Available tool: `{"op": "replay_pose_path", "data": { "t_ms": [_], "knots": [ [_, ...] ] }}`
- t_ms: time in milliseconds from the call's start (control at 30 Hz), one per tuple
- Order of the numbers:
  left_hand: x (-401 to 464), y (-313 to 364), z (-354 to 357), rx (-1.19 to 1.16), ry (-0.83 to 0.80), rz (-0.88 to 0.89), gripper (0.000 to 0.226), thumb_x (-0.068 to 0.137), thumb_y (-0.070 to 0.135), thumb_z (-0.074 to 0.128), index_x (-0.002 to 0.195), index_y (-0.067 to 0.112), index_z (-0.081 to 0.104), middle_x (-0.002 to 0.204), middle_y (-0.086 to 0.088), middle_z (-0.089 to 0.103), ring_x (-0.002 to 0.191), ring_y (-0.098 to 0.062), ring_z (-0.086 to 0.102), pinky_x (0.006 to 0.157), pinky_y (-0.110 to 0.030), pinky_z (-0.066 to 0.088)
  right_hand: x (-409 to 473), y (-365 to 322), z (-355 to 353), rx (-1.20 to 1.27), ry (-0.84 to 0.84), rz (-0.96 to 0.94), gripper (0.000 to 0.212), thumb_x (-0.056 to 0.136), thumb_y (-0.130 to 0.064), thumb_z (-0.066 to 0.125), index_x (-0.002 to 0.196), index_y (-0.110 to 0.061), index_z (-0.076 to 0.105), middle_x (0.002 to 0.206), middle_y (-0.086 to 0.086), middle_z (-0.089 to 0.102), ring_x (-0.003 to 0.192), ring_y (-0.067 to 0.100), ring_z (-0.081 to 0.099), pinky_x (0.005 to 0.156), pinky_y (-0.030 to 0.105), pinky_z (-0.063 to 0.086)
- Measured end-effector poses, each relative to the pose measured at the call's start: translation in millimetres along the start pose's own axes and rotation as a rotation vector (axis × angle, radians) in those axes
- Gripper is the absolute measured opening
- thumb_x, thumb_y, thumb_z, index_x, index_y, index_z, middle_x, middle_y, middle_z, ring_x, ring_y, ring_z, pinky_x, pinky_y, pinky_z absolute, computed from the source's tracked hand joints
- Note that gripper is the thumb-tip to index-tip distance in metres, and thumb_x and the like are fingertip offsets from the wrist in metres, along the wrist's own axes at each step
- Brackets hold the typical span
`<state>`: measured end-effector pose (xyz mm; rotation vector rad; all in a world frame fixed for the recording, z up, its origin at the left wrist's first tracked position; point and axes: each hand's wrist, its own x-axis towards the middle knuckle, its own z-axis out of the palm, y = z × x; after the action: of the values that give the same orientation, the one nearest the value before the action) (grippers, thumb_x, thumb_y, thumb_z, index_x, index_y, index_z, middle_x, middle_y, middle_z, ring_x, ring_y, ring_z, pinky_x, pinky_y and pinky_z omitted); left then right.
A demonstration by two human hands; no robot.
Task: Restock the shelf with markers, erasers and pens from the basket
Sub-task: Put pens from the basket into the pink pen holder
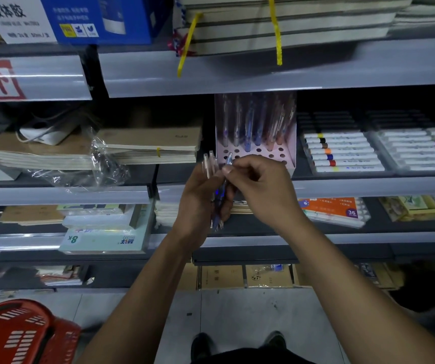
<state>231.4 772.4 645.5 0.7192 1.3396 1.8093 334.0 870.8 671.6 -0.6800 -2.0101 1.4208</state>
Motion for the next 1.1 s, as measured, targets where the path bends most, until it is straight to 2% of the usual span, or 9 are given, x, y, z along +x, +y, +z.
{"op": "replay_pose_path", "data": {
  "t_ms": [167, 267, 500, 600, 733, 833, 933, 1033, 1100],
  "knots": [
    [4.0, -3.1, 0.5, 0.035, 0.008, 0.023, 0.029, 0.114, 0.023, 0.043, 0.125, -0.001, 0.057, 0.084, -0.020, 0.066, 0.058, -0.032, 0.063, 0.055, -0.037, 0.056, 3.2, -3.5, -10.6, 0.039, 0.090, 0.014, 0.018, 0.101, -0.019, 0.066, 0.088, -0.011, 0.076, 0.062, 0.004, 0.067, 0.061, 0.013, 0.063, 0.067, 0.031, 0.055],
    [5.0, -5.9, 0.3, 0.087, 0.025, 0.065, 0.020, 0.114, 0.024, 0.044, 0.120, 0.014, 0.061, 0.093, -0.017, 0.073, 0.068, -0.037, 0.068, 0.063, -0.046, 0.062, 7.7, -7.5, -19.5, 0.045, 0.209, -0.013, 0.012, 0.099, -0.015, 0.068, 0.094, -0.012, 0.078, 0.067, 0.002, 0.071, 0.063, 0.012, 0.068, 0.067, 0.027, 0.058],
    [8.5, -18.5, -7.1, 0.417, 0.132, 0.189, 0.016, 0.114, 0.027, 0.044, 0.118, 0.018, 0.057, 0.082, -0.003, 0.066, 0.068, -0.023, 0.064, 0.063, -0.043, 0.056, 25.0, -13.5, -44.7, 0.053, 0.542, -0.147, 0.013, 0.095, -0.019, 0.071, 0.103, -0.012, 0.080, 0.077, -0.003, 0.077, 0.072, 0.016, 0.076, 0.075, 0.037, 0.064],
    [10.4, -23.8, -10.8, 0.616, 0.134, 0.262, 0.015, 0.113, 0.027, 0.043, 0.118, 0.023, 0.057, 0.082, 0.006, 0.061, 0.070, -0.015, 0.056, 0.062, -0.034, 0.047, 34.5, -11.2, -52.2, -0.013, 0.641, -0.171, 0.013, 0.092, -0.028, 0.074, 0.096, -0.017, 0.080, 0.077, -0.005, 0.077, 0.072, 0.017, 0.076, 0.073, 0.044, 0.063],
    [11.3, -29.3, -14.0, 0.785, 0.142, 0.255, 0.022, 0.110, 0.032, 0.043, 0.127, 0.036, 0.056, 0.078, 0.011, 0.061, 0.063, -0.011, 0.055, 0.054, -0.021, 0.041, 44.4, -10.8, -53.1, -0.148, 0.689, -0.195, 0.013, 0.090, -0.031, 0.073, 0.088, -0.019, 0.078, 0.074, -0.011, 0.075, 0.068, 0.007, 0.073, 0.069, 0.039, 0.061],
    [9.9, -29.5, -15.7, 0.827, 0.143, 0.266, 0.025, 0.109, 0.035, 0.041, 0.129, 0.040, 0.055, 0.072, 0.016, 0.059, 0.058, -0.009, 0.054, 0.051, -0.019, 0.039, 47.2, -11.6, -48.2, -0.220, 0.694, -0.201, 0.012, 0.091, -0.029, 0.072, 0.088, -0.019, 0.078, 0.072, -0.014, 0.072, 0.066, 0.003, 0.070, 0.067, 0.032, 0.059],
    [9.6, -28.8, -16.8, 0.844, 0.137, 0.266, 0.025, 0.108, 0.037, 0.040, 0.128, 0.041, 0.055, 0.072, 0.016, 0.059, 0.059, -0.010, 0.055, 0.053, -0.028, 0.043, 48.2, -10.3, -46.2, -0.305, 0.683, -0.221, 0.014, 0.091, -0.027, 0.071, 0.087, -0.017, 0.079, 0.072, -0.010, 0.073, 0.063, 0.005, 0.067, 0.065, 0.027, 0.055],
    [9.1, -27.7, -17.1, 0.845, 0.130, 0.272, 0.026, 0.108, 0.038, 0.040, 0.129, 0.040, 0.056, 0.071, 0.014, 0.059, 0.059, -0.011, 0.054, 0.054, -0.032, 0.044, 47.7, -11.3, -45.3, -0.411, 0.655, -0.242, 0.015, 0.092, -0.027, 0.073, 0.089, -0.015, 0.081, 0.074, -0.005, 0.076, 0.058, 0.004, 0.062, 0.060, 0.006, 0.044],
    [8.7, -28.0, -17.4, 0.845, 0.127, 0.275, 0.025, 0.109, 0.037, 0.041, 0.128, 0.040, 0.056, 0.072, 0.012, 0.059, 0.059, -0.012, 0.055, 0.054, -0.035, 0.045, 48.6, -13.6, -44.3, -0.473, 0.635, -0.244, 0.016, 0.092, -0.028, 0.073, 0.088, -0.015, 0.082, 0.073, -0.003, 0.076, 0.055, 0.004, 0.058, 0.059, 0.002, 0.038]
  ]
}}
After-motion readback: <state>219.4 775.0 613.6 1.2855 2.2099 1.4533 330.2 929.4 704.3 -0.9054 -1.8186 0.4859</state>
